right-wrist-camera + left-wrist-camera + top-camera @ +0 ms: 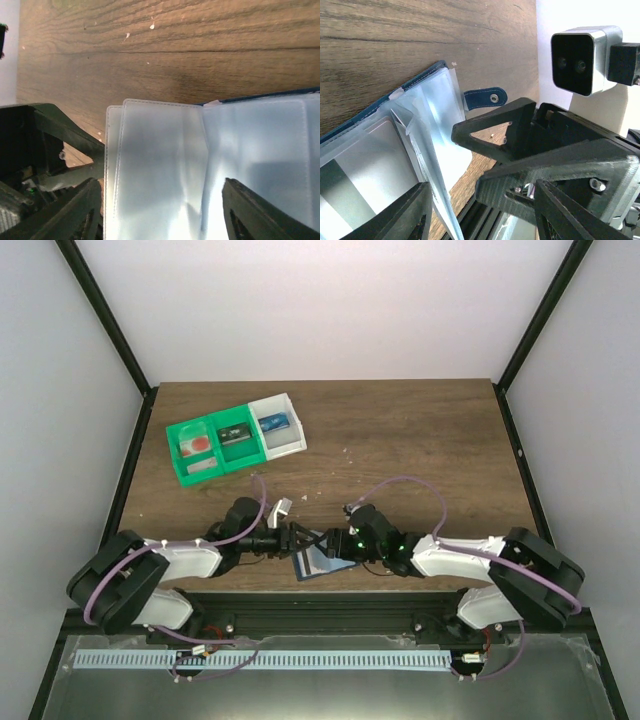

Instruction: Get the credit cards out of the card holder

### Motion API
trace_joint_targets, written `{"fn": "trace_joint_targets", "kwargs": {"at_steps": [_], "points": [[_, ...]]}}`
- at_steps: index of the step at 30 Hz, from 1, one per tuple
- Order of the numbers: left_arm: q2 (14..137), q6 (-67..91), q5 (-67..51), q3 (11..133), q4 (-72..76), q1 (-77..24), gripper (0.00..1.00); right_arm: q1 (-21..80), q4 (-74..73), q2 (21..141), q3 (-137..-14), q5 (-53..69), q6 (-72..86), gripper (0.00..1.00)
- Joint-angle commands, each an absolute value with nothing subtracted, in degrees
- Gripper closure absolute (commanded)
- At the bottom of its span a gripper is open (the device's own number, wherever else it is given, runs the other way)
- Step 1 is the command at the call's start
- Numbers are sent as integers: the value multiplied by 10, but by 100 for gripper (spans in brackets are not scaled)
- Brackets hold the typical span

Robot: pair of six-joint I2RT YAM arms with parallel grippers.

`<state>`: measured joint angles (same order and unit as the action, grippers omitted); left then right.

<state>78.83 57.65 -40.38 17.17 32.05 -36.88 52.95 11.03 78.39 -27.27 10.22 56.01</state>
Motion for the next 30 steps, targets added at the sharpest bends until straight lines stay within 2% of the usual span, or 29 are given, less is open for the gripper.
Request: {"fn": "trace_joint_targets", "kwargs": {"at_steps": [1, 3, 5, 15, 24, 30], "points": [[798, 582, -409, 187, 357, -379, 42, 523, 55, 752, -272, 54, 536, 37], [804, 586, -406, 193, 362, -385, 42, 522, 28, 733, -270, 33, 531, 45], [814, 591, -402, 203, 370, -396, 42, 521, 6, 704, -263, 12, 528, 48], [865, 585, -398, 248, 377, -426, 42, 519, -39, 560, -244, -15, 507, 47], [846, 560, -370, 237, 323, -427, 42, 519, -11, 576, -239, 5, 485, 52], [854, 566, -357, 219, 330, -426, 42, 519, 7, 625, -258, 32, 468, 67]]}}
